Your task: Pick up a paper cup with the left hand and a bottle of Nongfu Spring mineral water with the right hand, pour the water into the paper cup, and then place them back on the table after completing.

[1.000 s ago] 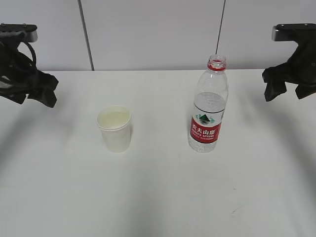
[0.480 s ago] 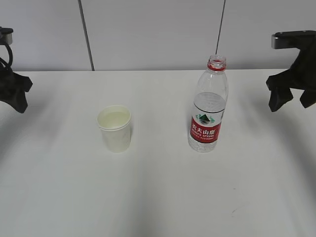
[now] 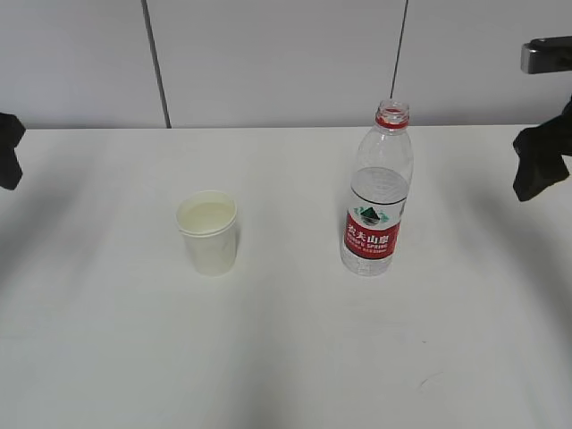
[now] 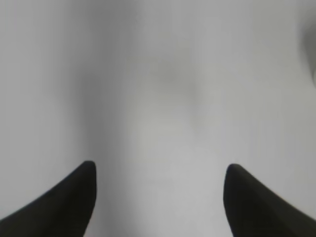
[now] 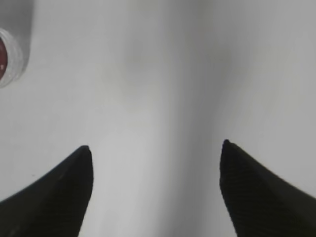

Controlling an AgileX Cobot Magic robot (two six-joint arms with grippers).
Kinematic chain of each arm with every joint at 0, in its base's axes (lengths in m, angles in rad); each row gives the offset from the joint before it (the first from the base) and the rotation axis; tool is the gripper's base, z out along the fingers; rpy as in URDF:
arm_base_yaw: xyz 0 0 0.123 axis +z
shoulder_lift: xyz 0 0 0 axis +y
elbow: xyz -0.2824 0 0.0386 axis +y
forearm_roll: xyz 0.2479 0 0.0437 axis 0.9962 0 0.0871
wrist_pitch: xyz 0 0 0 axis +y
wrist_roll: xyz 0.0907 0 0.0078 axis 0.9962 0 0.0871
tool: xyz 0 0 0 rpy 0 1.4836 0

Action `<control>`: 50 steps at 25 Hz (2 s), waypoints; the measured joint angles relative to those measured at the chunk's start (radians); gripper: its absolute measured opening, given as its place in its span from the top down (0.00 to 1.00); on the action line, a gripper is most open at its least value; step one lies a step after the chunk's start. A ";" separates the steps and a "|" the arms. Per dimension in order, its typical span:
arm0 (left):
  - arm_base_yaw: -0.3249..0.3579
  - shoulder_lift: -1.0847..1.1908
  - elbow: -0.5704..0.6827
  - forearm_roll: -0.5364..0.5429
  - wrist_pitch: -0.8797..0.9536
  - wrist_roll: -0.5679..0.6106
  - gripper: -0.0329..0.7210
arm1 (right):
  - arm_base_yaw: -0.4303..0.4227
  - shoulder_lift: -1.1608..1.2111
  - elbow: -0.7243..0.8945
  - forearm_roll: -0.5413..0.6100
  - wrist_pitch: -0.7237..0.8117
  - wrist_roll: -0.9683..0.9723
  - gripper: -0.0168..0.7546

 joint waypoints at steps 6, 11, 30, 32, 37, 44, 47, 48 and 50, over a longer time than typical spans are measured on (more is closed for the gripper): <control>0.000 -0.163 0.162 -0.003 0.001 0.000 0.31 | 0.000 -0.177 0.195 0.000 -0.053 -0.008 0.22; 0.000 -0.329 0.284 -0.015 0.000 0.000 0.31 | 0.000 -0.333 0.341 0.000 -0.062 -0.014 0.22; 0.000 -1.043 0.605 -0.021 0.164 0.000 0.31 | 0.000 -0.880 0.714 0.000 -0.075 -0.016 0.22; 0.000 -1.112 0.617 -0.021 0.181 0.000 0.31 | 0.000 -0.931 0.734 0.000 -0.072 -0.016 0.22; 0.000 -1.251 0.625 -0.023 0.199 0.000 0.31 | 0.000 -1.048 0.761 0.000 -0.048 -0.016 0.22; 0.000 -1.404 0.656 -0.025 0.206 0.000 0.31 | 0.000 -1.214 0.763 0.000 -0.035 -0.016 0.22; 0.000 -1.459 0.657 -0.025 0.206 0.000 0.31 | 0.000 -1.305 0.763 0.000 -0.029 -0.018 0.22; 0.000 -1.479 0.658 -0.025 0.204 0.000 0.31 | 0.000 -1.332 0.763 0.000 -0.029 -0.018 0.22; 0.000 -1.523 0.662 -0.025 0.199 0.000 0.31 | 0.000 -1.397 0.763 0.000 -0.027 -0.018 0.22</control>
